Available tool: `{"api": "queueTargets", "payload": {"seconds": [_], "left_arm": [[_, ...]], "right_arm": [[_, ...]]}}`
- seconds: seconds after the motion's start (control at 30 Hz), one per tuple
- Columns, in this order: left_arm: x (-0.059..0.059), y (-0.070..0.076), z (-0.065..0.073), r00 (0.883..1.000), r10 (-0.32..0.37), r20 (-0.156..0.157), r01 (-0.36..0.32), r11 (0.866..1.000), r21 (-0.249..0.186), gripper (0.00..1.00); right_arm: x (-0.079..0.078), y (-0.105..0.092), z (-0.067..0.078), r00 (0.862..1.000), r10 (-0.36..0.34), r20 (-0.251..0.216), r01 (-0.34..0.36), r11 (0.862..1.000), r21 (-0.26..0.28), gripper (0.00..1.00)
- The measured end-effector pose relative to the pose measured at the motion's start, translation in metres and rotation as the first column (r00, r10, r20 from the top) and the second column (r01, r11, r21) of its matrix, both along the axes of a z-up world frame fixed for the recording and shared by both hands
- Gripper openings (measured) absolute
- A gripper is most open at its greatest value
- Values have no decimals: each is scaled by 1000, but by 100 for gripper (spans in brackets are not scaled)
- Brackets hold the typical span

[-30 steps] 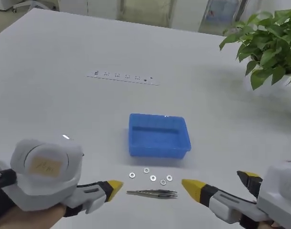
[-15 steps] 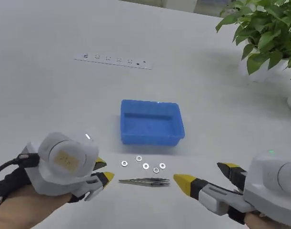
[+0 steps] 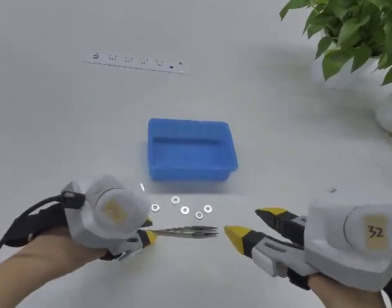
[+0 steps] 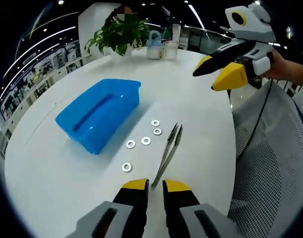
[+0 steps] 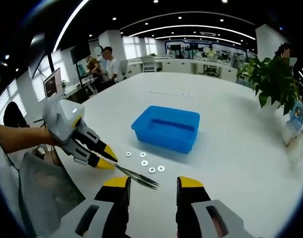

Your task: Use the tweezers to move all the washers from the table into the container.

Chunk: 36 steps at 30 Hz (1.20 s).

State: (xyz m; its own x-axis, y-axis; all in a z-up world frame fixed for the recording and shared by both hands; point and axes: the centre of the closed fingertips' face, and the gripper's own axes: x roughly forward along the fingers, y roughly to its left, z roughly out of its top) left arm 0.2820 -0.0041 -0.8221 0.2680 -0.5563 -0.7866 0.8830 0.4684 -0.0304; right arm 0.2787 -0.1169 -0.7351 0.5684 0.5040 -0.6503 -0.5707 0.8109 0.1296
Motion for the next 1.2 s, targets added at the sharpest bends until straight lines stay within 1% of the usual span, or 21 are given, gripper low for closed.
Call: {"api": "queueTargets", "payload": {"seconds": [0.07,0.13,0.17,0.23,0.33,0.37,0.4,0.47,0.5,0.53,0.57,0.63,0.7,0.73,0.8,0.83,0.87,0.9,1.03,1.13,1.2], "left_arm": [[-1,2,-5,1000,-17,-7,18,1000,17,8],[-2,1,-6,999,-38,-7,38,999,12,5],[0,-2,-4,999,-51,12,51,999,0,4],[-1,-2,-4,999,-52,4,52,999,1,1],[-1,-5,-4,996,-87,22,87,996,3,0],[-4,-6,-4,994,-105,17,105,994,2,0],[-4,-7,-3,993,-112,23,113,994,-1,0],[-4,-8,2,989,-140,50,140,990,-5,0],[-4,-8,5,989,-137,60,138,990,0,0],[-5,-8,8,987,-148,60,149,989,-5,0],[-6,-7,11,987,-152,59,153,988,-7,0],[-6,-6,18,984,-159,83,161,987,-9,0],[-8,-6,28,982,-162,97,164,986,-17,0],[-9,-7,37,982,-158,107,162,986,-31,0],[-10,-9,48,980,-157,122,165,985,-52,0],[-10,-10,56,978,-156,141,165,985,-58,0],[-9,-10,61,976,-156,152,167,984,-59,0],[-8,-13,70,973,-152,173,166,984,-71,0],[-4,-21,94,971,-125,204,152,980,-126,0],[-2,-24,102,966,-119,228,152,979,-133,0],[1,-25,109,966,-104,238,142,978,-149,0]], "right_arm": [[0,0,1,1000,8,-2,-8,1000,-2,33],[0,0,0,1000,14,-2,-14,1000,-5,31],[-1,0,0,1000,19,-3,-19,1000,-5,31],[-3,1,0,1000,28,-9,-28,1000,-1,29],[-6,1,-1,999,40,-12,-40,999,-9,27],[-7,2,-1,999,51,-11,-51,999,-16,26],[-8,3,-1,998,59,-10,-59,998,-21,25],[-9,5,-3,997,76,-11,-76,997,-32,24],[-10,7,-5,996,91,-17,-92,995,-43,24],[-10,9,-7,995,102,-17,-103,993,-50,23],[-9,10,-8,994,106,-15,-106,993,-51,23],[-9,15,-9,991,131,-20,-131,990,-52,22],[-7,21,-10,987,162,-9,-162,985,-64,22],[-7,23,-11,983,183,-8,-183,981,-71,22],[-5,30,-16,975,224,-7,-223,971,-89,21],[-6,35,-19,964,267,-7,-267,958,-104,20],[-5,37,-22,960,282,-4,-280,952,-122,18],[-4,42,-25,951,309,-1,-306,942,-136,18],[-2,52,-30,943,332,-5,-330,937,-115,17],[3,61,-32,937,350,0,-348,932,-99,17],[5,69,-32,932,361,1,-360,930,-68,18]]}}
